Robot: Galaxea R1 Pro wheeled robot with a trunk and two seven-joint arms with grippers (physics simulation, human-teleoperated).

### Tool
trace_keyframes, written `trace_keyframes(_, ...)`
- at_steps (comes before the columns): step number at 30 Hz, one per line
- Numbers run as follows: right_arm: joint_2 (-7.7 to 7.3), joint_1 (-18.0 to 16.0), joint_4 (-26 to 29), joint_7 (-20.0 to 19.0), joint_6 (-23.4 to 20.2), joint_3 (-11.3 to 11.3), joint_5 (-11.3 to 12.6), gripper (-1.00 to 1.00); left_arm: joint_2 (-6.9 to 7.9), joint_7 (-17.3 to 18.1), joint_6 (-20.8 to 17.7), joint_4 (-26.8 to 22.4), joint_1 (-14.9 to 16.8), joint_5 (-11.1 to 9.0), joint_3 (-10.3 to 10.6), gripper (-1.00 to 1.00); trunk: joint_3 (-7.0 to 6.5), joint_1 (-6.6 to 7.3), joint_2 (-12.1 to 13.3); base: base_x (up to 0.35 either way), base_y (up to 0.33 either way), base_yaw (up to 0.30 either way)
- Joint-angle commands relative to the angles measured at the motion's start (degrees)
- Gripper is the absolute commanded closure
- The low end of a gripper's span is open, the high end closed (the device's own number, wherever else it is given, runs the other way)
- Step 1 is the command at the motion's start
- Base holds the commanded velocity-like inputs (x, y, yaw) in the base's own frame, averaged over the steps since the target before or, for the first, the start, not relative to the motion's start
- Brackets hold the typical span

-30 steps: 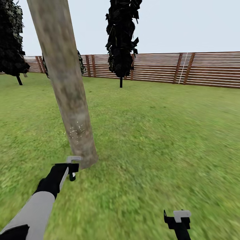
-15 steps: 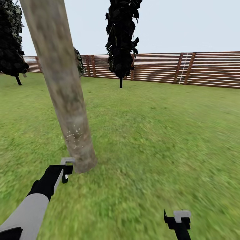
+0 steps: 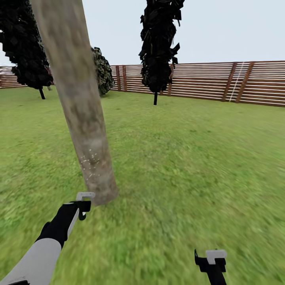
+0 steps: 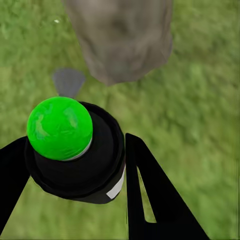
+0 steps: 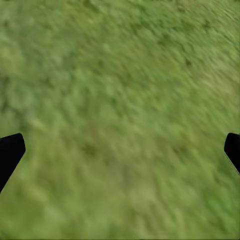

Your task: In the garden, pick up the pesticide atomizer on the floor and spray pesticide onto both trees until each tree trunk is fully covered.

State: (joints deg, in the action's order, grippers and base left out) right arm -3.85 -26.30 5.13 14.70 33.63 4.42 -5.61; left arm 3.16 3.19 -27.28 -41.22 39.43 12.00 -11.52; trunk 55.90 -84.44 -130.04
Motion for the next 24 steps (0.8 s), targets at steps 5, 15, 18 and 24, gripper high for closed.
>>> trace_keyframes(5, 0.01, -0.03, 0.04, 0.60, -0.06, 0.41, -0.45, -1.00, 0.54, 0.37, -0.48, 0.32, 0.03, 0.74, -0.30, 1.00, 0.05, -0.01, -0.02, 0.212, -0.206, 0.046)
trace_keyframes(15, 0.03, -0.04, 0.05, 0.60, -0.06, 0.41, -0.45, -1.00, 0.62, 0.36, -0.52, 0.39, -0.02, 0.87, -0.34, 1.00, 0.05, -0.01, -0.02, 0.044, -0.265, 0.253)
trace_keyframes(18, 0.04, -0.03, 0.03, 0.60, -0.06, 0.41, -0.45, -1.00, 0.70, -0.46, -0.53, 0.44, -0.05, 0.91, -0.41, 1.00, 0.05, -0.01, -0.02, 0.000, -0.277, 0.278)
trace_keyframes(24, -0.03, -0.01, -0.01, 0.60, -0.02, 0.40, -0.45, -1.00, 0.20, -2.77, -0.55, 0.44, -0.06, 0.51, -0.35, 1.00, 0.05, -0.01, -0.02, 0.000, -0.277, 0.082)
